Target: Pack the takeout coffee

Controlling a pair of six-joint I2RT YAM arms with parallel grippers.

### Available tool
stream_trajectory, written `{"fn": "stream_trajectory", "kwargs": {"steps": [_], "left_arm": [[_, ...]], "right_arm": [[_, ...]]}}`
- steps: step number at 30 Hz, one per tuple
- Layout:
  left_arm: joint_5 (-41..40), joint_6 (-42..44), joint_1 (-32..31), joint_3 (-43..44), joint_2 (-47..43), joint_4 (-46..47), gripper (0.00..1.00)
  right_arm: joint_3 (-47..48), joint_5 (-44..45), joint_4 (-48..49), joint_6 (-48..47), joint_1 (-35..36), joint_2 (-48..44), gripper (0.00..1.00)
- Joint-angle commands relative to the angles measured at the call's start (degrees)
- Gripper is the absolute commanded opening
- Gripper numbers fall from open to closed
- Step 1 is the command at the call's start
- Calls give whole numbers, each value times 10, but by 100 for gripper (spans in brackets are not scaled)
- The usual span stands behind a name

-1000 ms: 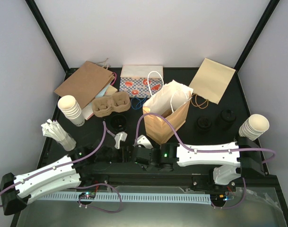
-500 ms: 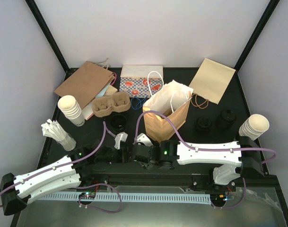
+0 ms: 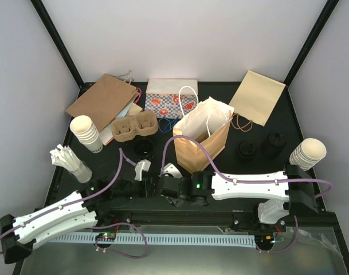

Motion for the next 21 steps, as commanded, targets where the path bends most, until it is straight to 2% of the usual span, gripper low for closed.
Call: {"fn": "stream_trajectory", "kwargs": {"steps": [1,7,21], "left_arm": [[-52,-17,3,0,-46,-30,47],[-50,-23,4,-22,-79,-8,47],[9,-15,5,-25,-1,52,45]], "right_arm": [[-1,0,19,-2,-1,9,67],[5,8,7,-1,-2,10,67],[-2,16,-9,2,-2,8,67]]}}
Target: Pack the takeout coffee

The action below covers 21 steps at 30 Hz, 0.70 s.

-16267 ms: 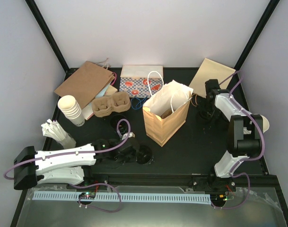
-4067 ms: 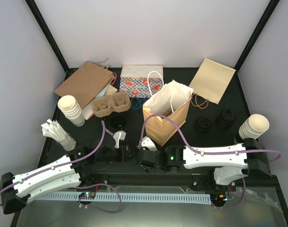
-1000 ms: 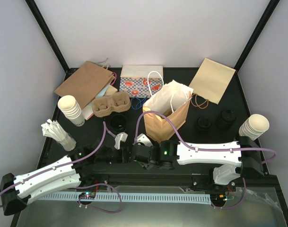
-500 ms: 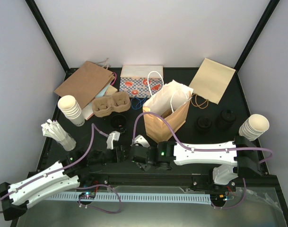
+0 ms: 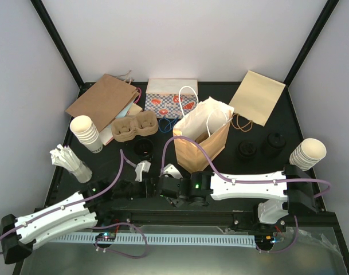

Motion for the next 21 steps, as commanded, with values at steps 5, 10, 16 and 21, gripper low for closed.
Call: {"fn": "stream_trajectory", "kwargs": {"steps": [5,10,16,21], "left_arm": [[33,2,3,2,33,46,45],[17,2,4,6,31,29,44],[-17,-2,4,-1,-11,16,44],[-9,1,5,-2,-13,19,45]], "right_arm": [[-5,16,-6,0,-2,7,67],[-8,19,-5,1,-2,14,68],[-14,21,-3,1,-3,14,68],[-16,14,4,-4,-10,17,68]]}}
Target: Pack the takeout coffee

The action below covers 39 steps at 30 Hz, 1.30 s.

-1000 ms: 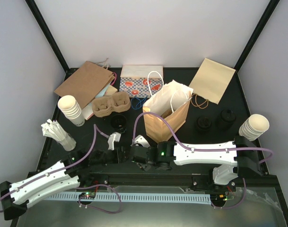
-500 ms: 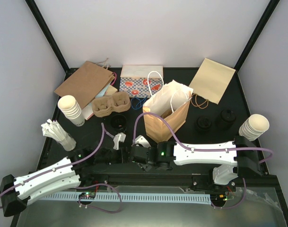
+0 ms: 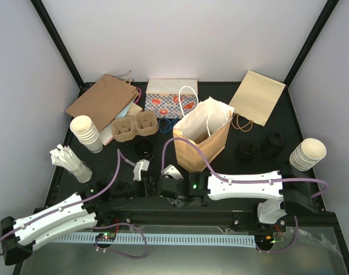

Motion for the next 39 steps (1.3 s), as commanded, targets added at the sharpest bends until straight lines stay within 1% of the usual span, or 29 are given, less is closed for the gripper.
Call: {"fn": "stream_trajectory", "kwargs": {"steps": [1,6,13,23,29,39], "left_arm": [[-2,1,4,-2,8,5,45],[14,3,5,-4,27,25,45],[20,1,13,-11,30,34,44],[51,9,48,-27,29,43,44],[67,18,64,-27,32,52,44],[97,28,67,-26,62,76,46]], "right_arm": [[-7,11,11,-6,-8,4,67],[-8,-8,21,-17,-19,6,68],[-23,-54,32,-26,-35,13,68],[-51,-130,47,-30,-58,23,67],[-75,-150,62,-27,-58,23,67],[-98,-159,62,-43,-58,16,67]]}}
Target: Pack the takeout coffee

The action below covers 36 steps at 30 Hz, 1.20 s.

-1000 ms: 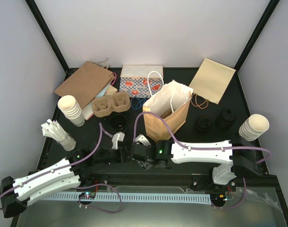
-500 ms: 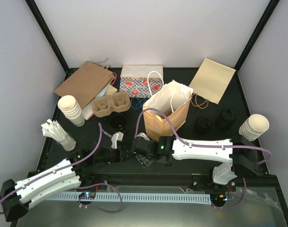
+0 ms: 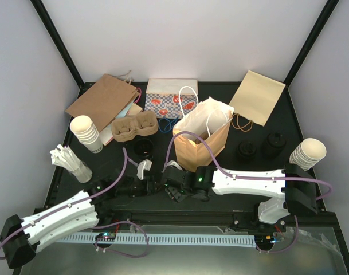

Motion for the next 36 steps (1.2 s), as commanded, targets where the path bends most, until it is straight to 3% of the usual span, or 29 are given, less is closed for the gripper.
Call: {"fn": "stream_trajectory", "kwargs": {"steps": [1,14,24,36], "left_arm": [[23,11,4,3,9,26,46],[81,22,4,2,47,42,45],[88,18,4,1,85,51,32],[-2,-10,15,-31,-46,13,33]], "right_arm": [[-47,-77,-31,-8,0,35,67],[-59,-76,-57,-26,0,38,66],[-56,-83,-51,-25,0,41,66],[-57,-86,-50,-30,-1,42,66]]}}
